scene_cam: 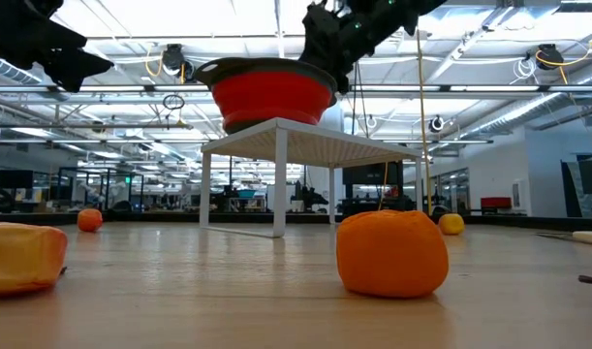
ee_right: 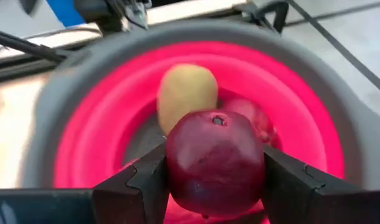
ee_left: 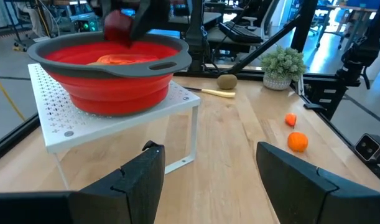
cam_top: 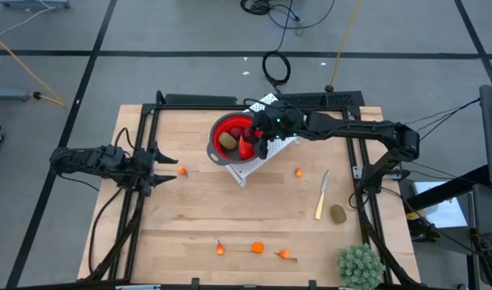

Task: Pick & Place Fruit
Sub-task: Put the pomegranate into the red strainer bowl on the shelf

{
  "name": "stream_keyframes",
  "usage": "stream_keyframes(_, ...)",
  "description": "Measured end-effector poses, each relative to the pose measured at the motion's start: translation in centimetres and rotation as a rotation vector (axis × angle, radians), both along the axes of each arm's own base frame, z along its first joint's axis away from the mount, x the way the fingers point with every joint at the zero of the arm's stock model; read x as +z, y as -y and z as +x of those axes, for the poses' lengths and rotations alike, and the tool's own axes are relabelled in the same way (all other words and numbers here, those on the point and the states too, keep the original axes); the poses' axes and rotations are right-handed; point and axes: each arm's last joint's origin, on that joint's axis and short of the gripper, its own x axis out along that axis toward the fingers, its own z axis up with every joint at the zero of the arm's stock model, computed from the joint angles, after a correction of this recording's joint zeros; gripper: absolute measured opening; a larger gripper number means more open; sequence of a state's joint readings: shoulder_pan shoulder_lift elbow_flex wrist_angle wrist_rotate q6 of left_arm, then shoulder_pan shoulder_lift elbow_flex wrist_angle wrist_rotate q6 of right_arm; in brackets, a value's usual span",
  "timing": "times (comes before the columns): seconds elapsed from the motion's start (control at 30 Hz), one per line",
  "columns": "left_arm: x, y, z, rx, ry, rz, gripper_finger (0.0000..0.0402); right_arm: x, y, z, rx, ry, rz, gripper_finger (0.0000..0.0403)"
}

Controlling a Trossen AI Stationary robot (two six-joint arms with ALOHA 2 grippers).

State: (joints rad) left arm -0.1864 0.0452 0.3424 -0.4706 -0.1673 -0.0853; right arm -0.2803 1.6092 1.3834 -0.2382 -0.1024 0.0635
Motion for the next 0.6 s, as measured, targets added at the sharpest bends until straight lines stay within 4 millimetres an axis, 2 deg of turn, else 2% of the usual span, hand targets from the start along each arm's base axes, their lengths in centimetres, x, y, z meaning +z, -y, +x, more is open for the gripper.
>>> stream_keyframes(0.3, 0.0, 0.0, 0.0, -0.001, 0.0, 0.006, 0.0253, 0.0, 0.9, -0.3, -0.087, -0.01, -0.039, 0.0196)
stream_keyframes(0.6, 0.0, 0.0, 0.0, -0.002, 0.0, 0.01, 0.0253, 0.3, 1.2, -0.2, -0.086, 0.019, -0.048, 0.0196)
